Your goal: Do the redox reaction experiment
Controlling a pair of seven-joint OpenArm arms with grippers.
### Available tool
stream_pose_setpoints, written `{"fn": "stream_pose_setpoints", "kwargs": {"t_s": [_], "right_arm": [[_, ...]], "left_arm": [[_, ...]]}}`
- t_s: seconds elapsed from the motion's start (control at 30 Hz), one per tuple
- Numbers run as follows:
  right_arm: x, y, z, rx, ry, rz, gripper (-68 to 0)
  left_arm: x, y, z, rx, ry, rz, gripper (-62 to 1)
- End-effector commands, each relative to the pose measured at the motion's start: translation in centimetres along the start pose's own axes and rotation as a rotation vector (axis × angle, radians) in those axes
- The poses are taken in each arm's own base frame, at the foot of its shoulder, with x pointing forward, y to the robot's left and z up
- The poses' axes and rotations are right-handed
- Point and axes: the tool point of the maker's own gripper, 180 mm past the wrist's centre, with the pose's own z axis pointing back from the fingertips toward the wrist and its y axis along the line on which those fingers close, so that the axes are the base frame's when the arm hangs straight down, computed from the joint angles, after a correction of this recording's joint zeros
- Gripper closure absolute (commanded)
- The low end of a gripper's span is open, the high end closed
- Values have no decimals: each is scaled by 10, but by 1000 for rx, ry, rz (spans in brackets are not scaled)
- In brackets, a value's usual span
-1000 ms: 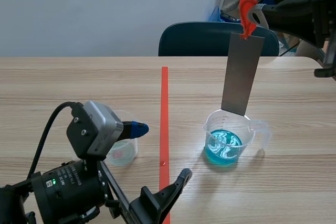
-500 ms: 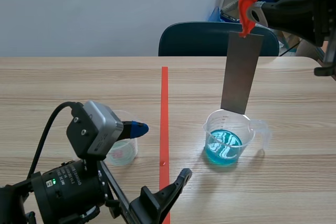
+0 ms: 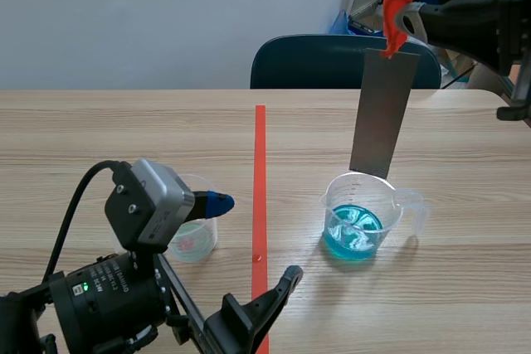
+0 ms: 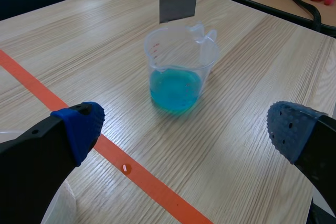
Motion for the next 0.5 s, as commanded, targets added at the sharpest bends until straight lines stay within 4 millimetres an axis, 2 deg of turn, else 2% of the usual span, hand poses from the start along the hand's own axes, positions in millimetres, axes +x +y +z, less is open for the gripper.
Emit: {"fn": "stream_pose_setpoints", "kwargs": {"t_s": [0.0, 0.47], "right_arm": [[4, -2, 3, -2, -21, 12, -9], [-17, 12, 1, -7, -32, 10, -8]], "left_arm": [[10, 1, -2, 1, -36, -2, -623], [11, 1, -2, 1, -38, -4, -623]]}}
